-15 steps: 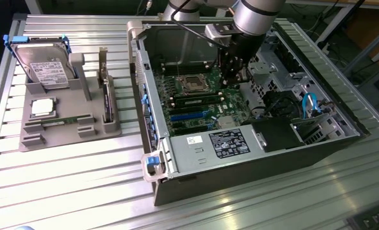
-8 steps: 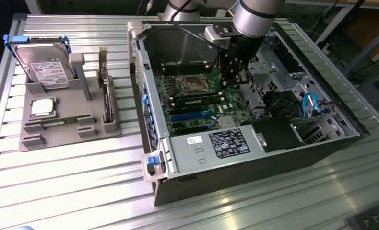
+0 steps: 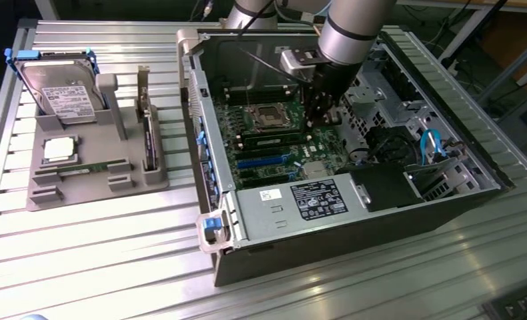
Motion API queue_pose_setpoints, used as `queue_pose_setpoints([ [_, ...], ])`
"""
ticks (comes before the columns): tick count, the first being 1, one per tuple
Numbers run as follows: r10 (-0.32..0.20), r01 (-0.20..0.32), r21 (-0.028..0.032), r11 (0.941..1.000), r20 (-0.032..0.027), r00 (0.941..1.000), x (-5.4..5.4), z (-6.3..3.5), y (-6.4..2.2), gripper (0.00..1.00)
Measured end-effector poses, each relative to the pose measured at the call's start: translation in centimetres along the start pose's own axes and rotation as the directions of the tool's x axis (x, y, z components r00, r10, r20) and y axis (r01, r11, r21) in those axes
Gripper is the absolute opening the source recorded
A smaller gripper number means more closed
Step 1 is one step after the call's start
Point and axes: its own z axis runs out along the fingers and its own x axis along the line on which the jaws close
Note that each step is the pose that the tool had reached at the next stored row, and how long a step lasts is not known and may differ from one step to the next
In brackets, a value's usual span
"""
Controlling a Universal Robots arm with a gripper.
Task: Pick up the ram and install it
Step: 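Press down the ram until it locks into place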
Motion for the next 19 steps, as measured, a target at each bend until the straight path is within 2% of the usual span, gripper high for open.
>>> queue_pose_setpoints([
  [4,0.000,0.000,0.0026,1.0000,-0.0001,1.0000,-0.15,0.53,0.01,0.11],
  [19,0.000,0.000,0.0025,1.0000,-0.0026,1.0000,-0.16,0.99,0.01,0.11],
])
